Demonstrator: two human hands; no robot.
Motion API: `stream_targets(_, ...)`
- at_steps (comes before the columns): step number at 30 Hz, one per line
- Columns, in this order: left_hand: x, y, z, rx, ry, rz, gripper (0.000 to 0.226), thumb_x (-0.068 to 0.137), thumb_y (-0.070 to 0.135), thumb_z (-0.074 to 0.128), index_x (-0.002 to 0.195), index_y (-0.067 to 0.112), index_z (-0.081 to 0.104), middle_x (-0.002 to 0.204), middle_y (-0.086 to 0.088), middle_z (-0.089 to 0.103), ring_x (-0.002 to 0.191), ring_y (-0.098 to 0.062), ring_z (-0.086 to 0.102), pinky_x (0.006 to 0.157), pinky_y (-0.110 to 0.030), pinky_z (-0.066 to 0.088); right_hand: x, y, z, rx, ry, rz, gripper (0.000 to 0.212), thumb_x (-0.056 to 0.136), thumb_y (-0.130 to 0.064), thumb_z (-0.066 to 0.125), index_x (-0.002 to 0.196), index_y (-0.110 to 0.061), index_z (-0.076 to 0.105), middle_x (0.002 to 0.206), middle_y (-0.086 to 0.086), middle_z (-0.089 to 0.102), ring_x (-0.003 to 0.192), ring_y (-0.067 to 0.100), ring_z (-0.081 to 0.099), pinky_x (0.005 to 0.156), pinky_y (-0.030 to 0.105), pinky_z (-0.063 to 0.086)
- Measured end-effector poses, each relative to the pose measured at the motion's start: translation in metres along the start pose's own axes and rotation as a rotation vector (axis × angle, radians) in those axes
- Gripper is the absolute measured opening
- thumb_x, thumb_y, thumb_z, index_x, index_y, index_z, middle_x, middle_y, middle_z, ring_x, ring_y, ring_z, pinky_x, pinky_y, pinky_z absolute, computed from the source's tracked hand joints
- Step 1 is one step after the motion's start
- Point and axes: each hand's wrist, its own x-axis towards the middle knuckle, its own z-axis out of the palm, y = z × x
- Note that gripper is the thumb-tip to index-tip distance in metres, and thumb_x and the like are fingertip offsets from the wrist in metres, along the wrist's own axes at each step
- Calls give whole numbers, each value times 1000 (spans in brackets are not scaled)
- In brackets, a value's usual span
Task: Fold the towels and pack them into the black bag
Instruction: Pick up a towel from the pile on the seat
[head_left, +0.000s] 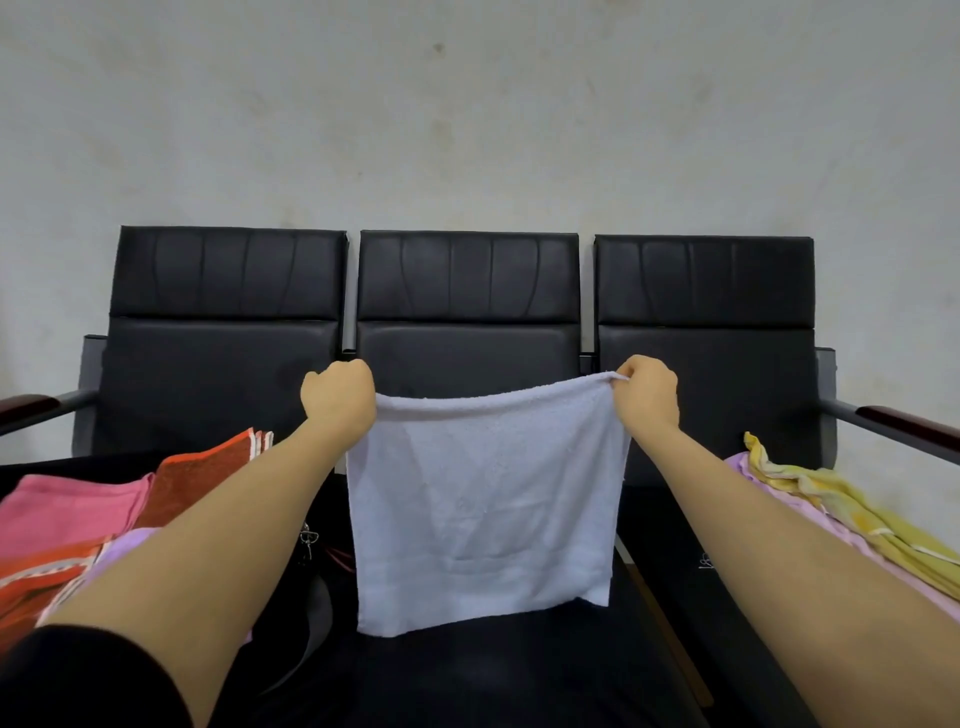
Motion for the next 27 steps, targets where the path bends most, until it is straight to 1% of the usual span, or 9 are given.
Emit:
stream_targets(2,-1,-2,5,-19,-6,2,27,84,-8,49,63,9,44,61,-3,43,54,-17,39,67,-31,37,0,6,0,56,-4,28,18,90,5,44,90,4,63,90,19,61,70,21,49,78,46,54)
stream_targets(4,0,-4,10,-78,-2,-1,18,83,-8,50,73,6,55,62,-4,46,60,-22,46,66,-33,42,0,11,-1,72,-9,23,18,91,6,44,91,5,63,89,18,60,72,21,49,80,46,54)
stream_targets(7,-1,-6,17,-140,12,-16,16,83,-7,51,73,4,56,61,-6,47,63,-27,52,66,-34,45,-3,21,-1,76,-57,-37,16,92,3,46,90,3,62,96,16,59,77,19,51,60,27,47)
stream_targets(10,-5,-7,23,-95,-24,-13,23,85,-4,49,67,9,42,63,-5,44,53,-20,42,60,-33,39,-5,34,3,19,-143,-88,14,91,2,47,91,0,61,103,15,55,81,20,50,55,17,36)
stream_targets(14,-7,-8,38,-31,-99,-13,8,91,4,47,92,7,40,69,-3,39,63,-20,44,62,-34,36,-10,46,12,-115,-210,-135,9,91,2,46,88,-5,52,105,12,48,78,23,49,61,28,44)
stream_targets(17,-6,-8,56,-76,-181,-47,18,93,6,46,110,5,42,81,-8,47,75,-25,51,64,-35,40,-16,52,24,-195,-167,-89,7,94,-3,45,99,-8,44,97,10,47,74,24,51,61,36,44)
stream_targets(20,1,-9,75,-271,-274,-101,35,89,-1,44,123,8,49,97,-15,58,77,-28,59,65,-38,50,-18,57,40,-140,-172,43,14,97,-10,43,111,-8,40,95,13,54,78,26,56,64,38,47)
stream_targets(24,2,-3,101,-697,-412,-165,54,92,-5,29,139,17,43,87,-17,67,56,-19,58,51,-24,45,-17,67,62,99,-222,190,30,101,-13,34,130,-8,41,118,17,52,90,27,52,74,40,47)
stream_targets(27,1,-4,123,-990,-445,-312,47,96,3,31,135,23,48,99,-14,69,67,-22,65,68,-30,50,-15,74,78,210,-239,239,37,99,-8,31,132,-13,48,122,18,55,97,29,56,76,39,50)
